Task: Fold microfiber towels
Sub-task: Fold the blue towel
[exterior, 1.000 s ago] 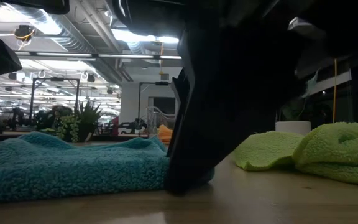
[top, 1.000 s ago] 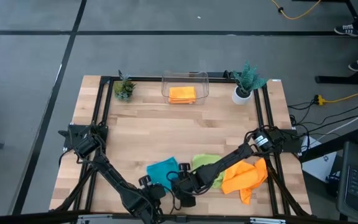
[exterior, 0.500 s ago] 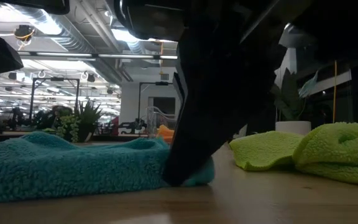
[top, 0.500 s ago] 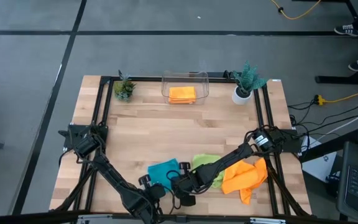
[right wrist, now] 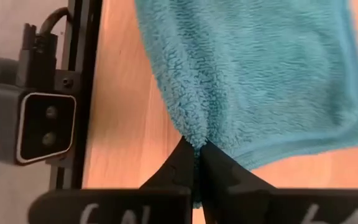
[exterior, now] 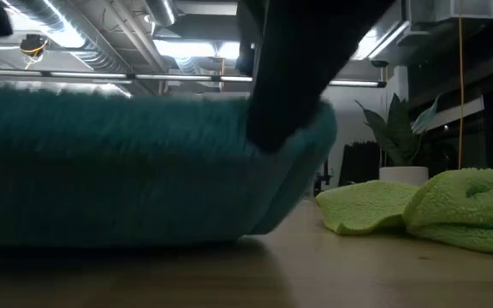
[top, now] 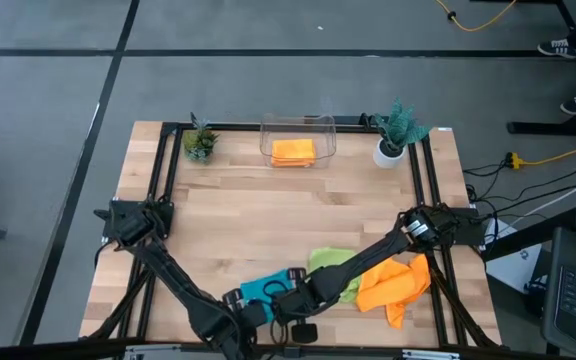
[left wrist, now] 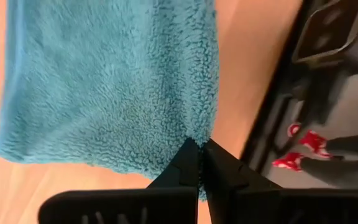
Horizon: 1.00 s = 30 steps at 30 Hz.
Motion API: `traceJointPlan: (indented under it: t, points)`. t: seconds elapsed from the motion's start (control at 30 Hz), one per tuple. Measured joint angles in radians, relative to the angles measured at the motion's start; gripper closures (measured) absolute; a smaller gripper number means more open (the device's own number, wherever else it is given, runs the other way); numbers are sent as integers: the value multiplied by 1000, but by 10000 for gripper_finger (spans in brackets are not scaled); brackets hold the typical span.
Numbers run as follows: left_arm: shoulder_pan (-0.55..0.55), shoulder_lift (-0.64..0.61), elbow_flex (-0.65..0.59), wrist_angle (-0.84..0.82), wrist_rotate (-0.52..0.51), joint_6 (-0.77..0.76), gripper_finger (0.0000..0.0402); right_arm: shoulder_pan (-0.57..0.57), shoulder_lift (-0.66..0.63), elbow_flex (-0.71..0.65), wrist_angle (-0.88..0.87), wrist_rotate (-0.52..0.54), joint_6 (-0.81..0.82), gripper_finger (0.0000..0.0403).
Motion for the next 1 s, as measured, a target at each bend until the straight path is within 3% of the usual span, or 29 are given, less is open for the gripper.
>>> traceJointPlan:
  t: [0.4, 1.0]
  points:
    - [1, -60, 13, -8, 13, 3, 401, -1, -4, 79, -83, -83, 20, 396]
    - [62, -61, 12, -157, -30, 3, 401, -48, 10, 56, -104, 11, -1, 396]
